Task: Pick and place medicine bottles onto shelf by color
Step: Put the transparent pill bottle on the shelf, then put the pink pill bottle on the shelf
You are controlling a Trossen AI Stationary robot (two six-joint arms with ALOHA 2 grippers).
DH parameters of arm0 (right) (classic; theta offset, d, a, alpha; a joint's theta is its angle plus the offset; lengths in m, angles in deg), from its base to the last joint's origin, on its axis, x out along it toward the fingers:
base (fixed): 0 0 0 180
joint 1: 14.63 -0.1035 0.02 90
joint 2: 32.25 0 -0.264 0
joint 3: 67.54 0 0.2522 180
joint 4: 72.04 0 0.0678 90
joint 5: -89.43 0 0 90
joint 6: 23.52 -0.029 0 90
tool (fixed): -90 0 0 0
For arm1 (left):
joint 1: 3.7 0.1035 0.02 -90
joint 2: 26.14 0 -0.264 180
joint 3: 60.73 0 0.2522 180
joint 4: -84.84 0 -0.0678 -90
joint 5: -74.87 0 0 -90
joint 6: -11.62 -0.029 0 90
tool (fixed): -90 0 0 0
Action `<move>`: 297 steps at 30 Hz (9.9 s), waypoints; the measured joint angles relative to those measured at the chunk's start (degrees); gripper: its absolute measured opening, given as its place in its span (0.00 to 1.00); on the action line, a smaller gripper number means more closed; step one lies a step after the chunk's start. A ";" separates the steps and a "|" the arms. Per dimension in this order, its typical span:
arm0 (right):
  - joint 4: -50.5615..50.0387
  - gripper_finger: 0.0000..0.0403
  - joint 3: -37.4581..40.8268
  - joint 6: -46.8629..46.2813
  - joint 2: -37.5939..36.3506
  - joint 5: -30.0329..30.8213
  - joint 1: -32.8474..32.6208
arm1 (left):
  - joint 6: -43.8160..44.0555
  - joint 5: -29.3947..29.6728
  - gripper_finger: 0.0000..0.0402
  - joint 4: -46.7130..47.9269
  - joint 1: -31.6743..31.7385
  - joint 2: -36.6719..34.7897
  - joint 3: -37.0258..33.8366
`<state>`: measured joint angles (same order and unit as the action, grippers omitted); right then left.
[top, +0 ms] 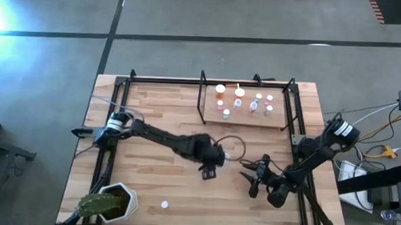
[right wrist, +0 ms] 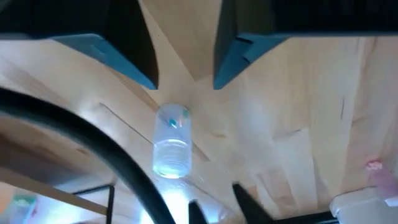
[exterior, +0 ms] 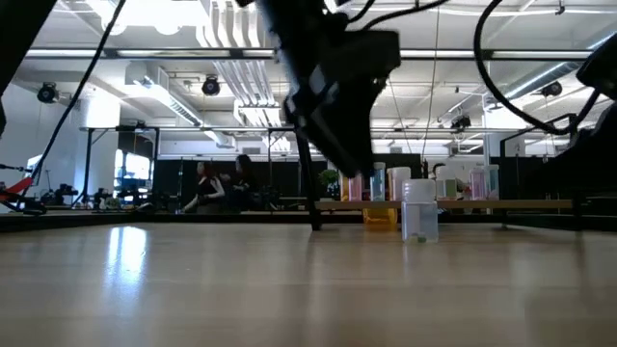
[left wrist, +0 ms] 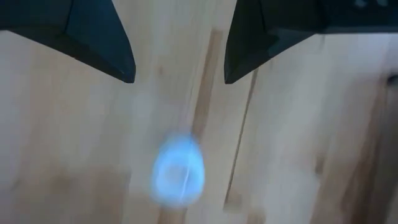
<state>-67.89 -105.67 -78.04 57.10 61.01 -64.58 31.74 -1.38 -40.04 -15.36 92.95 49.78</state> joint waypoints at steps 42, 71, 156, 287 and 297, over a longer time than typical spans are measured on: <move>-10.48 0.29 -8.21 19.09 -6.38 -8.59 20.23 | 10.71 7.99 0.57 -26.37 -5.59 -1.02 -21.94; -6.44 0.38 -1.59 31.05 -18.78 -20.01 53.36 | -1.21 33.57 0.57 -24.09 -19.26 -17.59 -25.86; -13.06 0.82 -4.21 25.62 -39.68 -10.55 1.23 | 18.29 -5.82 0.18 -9.02 -30.27 -18.72 -26.59; -21.97 0.74 -28.03 35.12 7.62 -37.20 19.78 | 17.10 9.78 0.53 -21.54 -5.85 -22.88 -34.95; -40.93 0.49 -43.89 39.57 15.79 -48.32 25.66 | 23.08 16.62 0.53 -42.63 -11.82 -29.17 -53.18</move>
<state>-108.82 -149.55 -38.48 72.89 12.69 -38.92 54.82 15.24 -82.67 -27.18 63.79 -3.40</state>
